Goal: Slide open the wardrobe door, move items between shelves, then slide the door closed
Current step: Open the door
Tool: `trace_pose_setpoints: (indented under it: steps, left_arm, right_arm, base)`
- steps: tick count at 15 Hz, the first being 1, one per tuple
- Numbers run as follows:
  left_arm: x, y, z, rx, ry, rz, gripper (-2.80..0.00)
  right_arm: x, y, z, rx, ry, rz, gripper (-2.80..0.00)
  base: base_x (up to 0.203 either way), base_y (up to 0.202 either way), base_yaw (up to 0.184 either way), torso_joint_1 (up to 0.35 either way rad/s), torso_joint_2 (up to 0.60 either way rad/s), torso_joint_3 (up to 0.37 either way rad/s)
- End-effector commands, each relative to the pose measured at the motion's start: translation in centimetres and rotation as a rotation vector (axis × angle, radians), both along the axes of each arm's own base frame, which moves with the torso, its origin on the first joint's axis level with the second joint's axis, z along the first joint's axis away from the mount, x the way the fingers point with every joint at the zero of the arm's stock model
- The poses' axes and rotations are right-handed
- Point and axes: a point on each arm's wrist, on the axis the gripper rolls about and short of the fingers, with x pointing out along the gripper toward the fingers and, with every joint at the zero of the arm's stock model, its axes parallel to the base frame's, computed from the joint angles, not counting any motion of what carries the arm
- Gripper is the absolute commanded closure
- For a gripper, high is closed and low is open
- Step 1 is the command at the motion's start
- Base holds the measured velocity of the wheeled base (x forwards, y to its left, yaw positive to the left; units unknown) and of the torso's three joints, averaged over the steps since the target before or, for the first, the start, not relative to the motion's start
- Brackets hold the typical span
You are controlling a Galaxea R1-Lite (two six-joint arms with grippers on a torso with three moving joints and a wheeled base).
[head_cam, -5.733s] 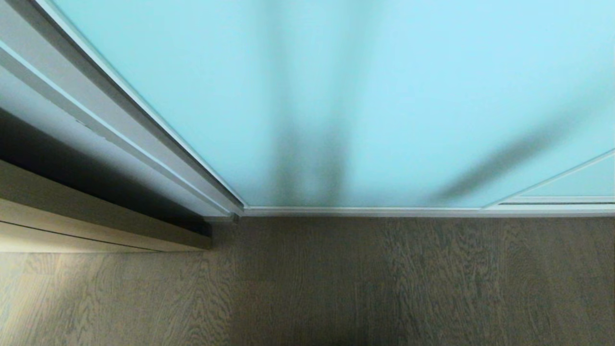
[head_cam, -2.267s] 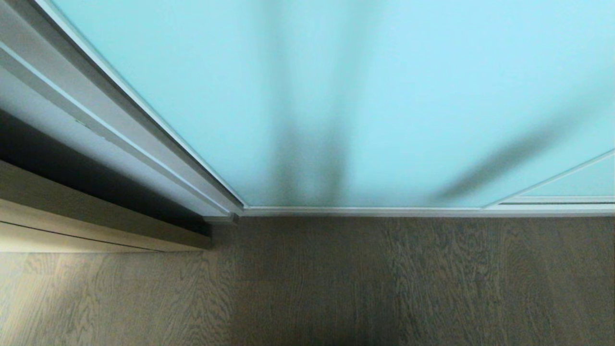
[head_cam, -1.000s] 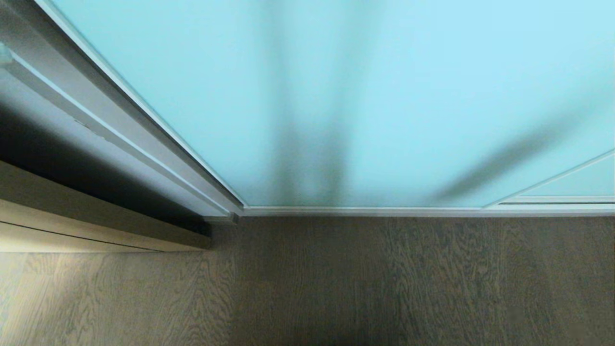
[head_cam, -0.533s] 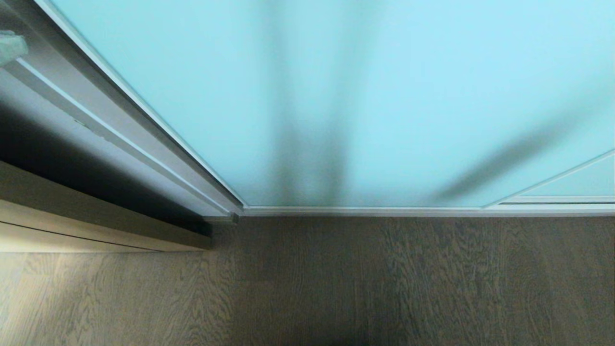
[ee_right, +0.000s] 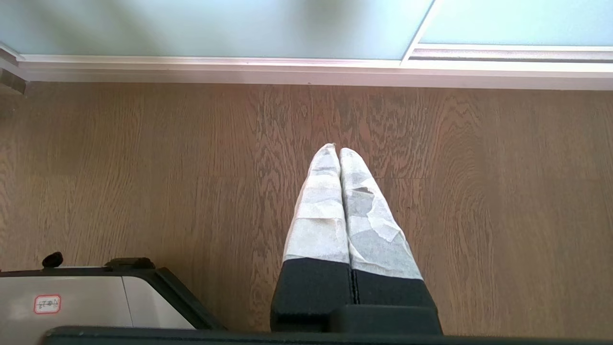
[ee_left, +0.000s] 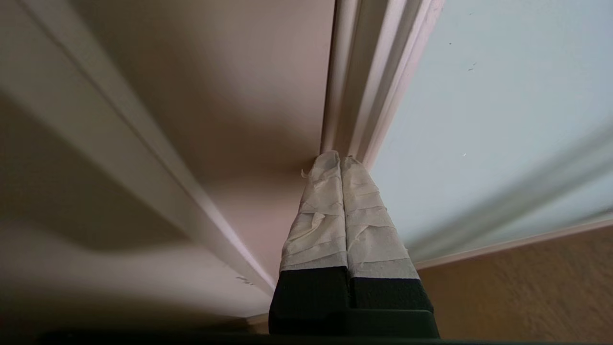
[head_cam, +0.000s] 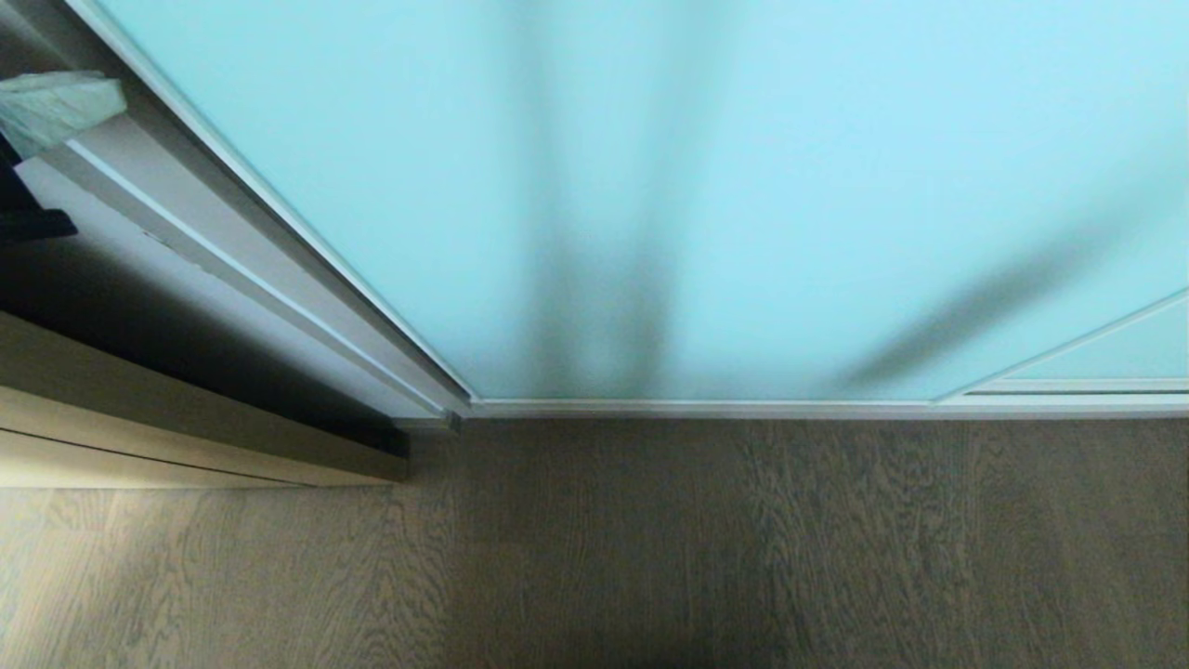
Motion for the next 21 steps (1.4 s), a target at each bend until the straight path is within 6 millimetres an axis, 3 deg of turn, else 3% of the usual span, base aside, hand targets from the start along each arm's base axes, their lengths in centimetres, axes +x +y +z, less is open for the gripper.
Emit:
trace_pose_setpoints:
  steps: [1, 7, 11, 15, 21]
  left_arm:
    - [0.5, 0.0, 0.0, 0.000, 0.006, -0.002, 0.00]
    - [2.7, 0.0, 0.0, -0.013, -0.029, -0.007, 0.00]
    - [3.1, -0.2, -0.1, -0.014, -0.027, -0.021, 0.00]
    - [2.9, -2.0, 0.0, -0.014, -0.028, -0.122, 0.00]
    - [2.8, -6.6, -0.8, -0.012, 0.020, -0.358, 0.00]
  right_arm:
    - [0.0, 0.0, 0.0, 0.000, 0.000, 0.000, 0.00]
    - [0.0, 0.0, 0.0, 0.000, 0.000, 0.000, 0.00]
    - [0.0, 0.0, 0.0, 0.000, 0.000, 0.000, 0.00]
    - [0.0, 0.0, 0.0, 0.000, 0.000, 0.000, 0.00]
    - [0.0, 0.0, 0.0, 0.000, 0.001, 0.000, 0.00]
  base:
    - [0.000, 0.000, 0.000, 0.000, 0.00, 0.000]
    - [0.000, 0.000, 0.000, 0.000, 0.00, 0.000]
    - [0.000, 0.000, 0.000, 0.000, 0.00, 0.000]
    - [0.000, 0.000, 0.000, 0.000, 0.00, 0.000]
    - [0.000, 0.000, 0.000, 0.000, 0.00, 0.000]
